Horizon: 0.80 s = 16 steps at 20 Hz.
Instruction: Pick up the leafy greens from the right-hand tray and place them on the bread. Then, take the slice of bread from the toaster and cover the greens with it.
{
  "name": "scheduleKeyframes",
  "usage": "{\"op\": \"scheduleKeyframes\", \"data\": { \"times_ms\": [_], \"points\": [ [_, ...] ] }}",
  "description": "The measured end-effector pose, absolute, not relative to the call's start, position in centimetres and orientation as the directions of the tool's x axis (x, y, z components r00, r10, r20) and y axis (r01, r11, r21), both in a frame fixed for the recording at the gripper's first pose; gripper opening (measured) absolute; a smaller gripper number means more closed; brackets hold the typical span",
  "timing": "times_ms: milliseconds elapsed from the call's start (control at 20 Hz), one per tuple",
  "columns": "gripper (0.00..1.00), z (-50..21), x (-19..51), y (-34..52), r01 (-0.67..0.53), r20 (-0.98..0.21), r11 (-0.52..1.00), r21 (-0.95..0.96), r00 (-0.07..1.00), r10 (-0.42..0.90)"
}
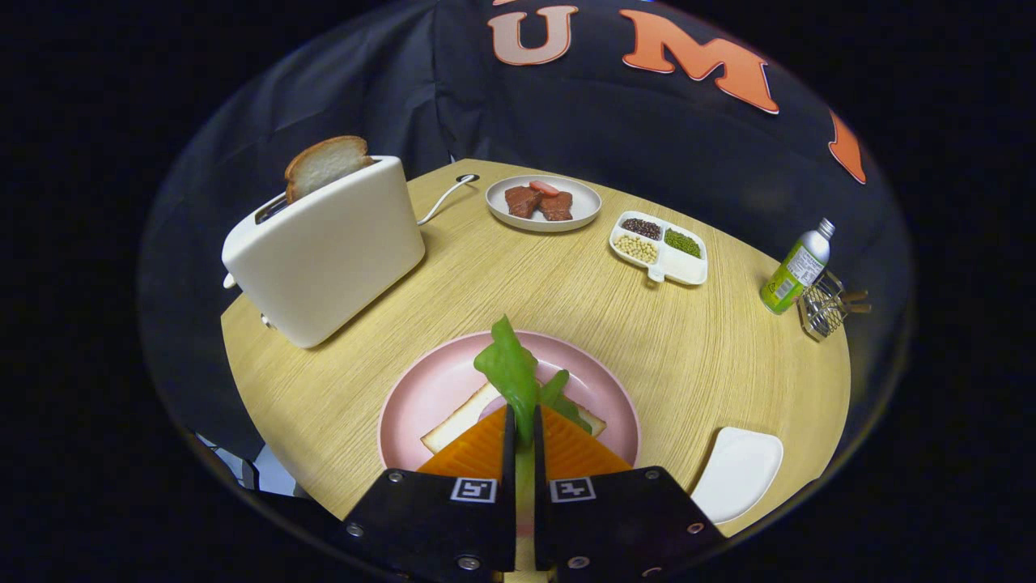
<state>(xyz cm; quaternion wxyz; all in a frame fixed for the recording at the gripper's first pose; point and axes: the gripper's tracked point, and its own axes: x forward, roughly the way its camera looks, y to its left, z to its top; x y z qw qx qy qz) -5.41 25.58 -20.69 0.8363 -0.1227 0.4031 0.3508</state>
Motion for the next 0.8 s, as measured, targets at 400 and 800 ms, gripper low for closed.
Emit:
{"op": "scheduleKeyframes", "data": {
  "times_ms": [400, 800],
  "points": [
    [0.27, -18.5, -5.6, 27.3, -0.68, -0.733, 0.718, 0.148, 0.412, 0.542],
    [0.77, -11.6, -5.7, 30.2, -0.662, -0.667, 0.693, 0.286, 0.381, 0.64]
  ]
}}
